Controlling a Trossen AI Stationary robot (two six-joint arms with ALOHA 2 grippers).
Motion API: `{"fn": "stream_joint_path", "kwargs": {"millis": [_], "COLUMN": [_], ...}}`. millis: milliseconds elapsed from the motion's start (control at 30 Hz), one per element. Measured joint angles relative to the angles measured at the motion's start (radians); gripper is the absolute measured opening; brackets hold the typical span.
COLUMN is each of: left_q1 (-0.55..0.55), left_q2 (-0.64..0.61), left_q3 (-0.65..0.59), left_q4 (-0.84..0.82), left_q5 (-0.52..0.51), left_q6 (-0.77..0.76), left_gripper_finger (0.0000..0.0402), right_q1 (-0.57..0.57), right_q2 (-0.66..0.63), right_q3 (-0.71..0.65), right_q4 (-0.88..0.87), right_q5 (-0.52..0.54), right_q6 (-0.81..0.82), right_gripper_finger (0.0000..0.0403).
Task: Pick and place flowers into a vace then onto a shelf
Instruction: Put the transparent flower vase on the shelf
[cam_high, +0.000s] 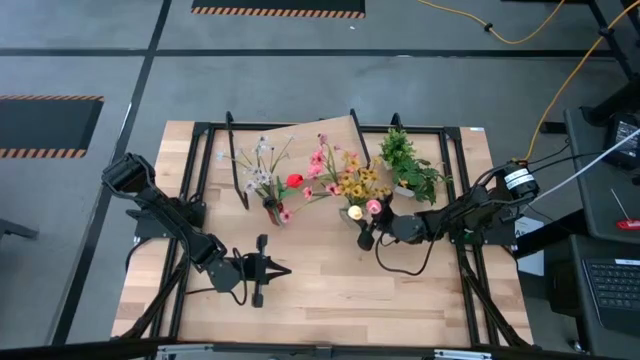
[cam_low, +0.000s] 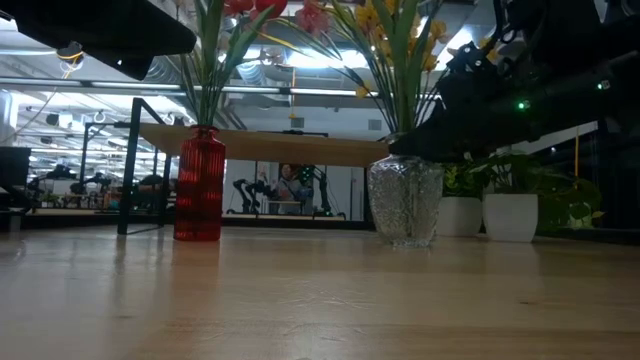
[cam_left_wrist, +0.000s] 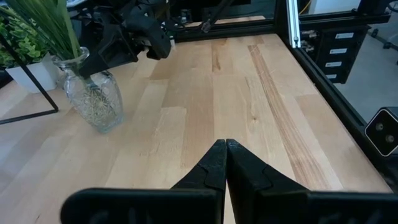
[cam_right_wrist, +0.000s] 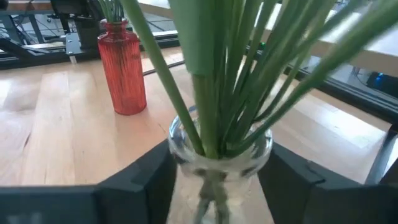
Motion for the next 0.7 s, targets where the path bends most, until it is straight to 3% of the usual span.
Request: {"fn": "stream_joint_path", "kwargs": {"millis": [100, 700], "left_q1": [0.000, 0.000], "left_q2": [0.000, 0.000], "left_q3": [0.000, 0.000], "left_q4": [0.000, -0.004], "left_q5": [0.000, 0.000], "left_q6": [0.000, 0.000], "left_gripper_finger": [0.0006, 0.0006], "right_q1": [0.000, 0.026], "right_q2": [0.000, -0.001], "right_q3": [0.000, 0.000], "right_q4": [0.005, 0.014], "right_q5": [0.002, 0.006], "right_q6": [-0.003, -0.034], "right_gripper_finger": [0.0160, 0.0160]}}
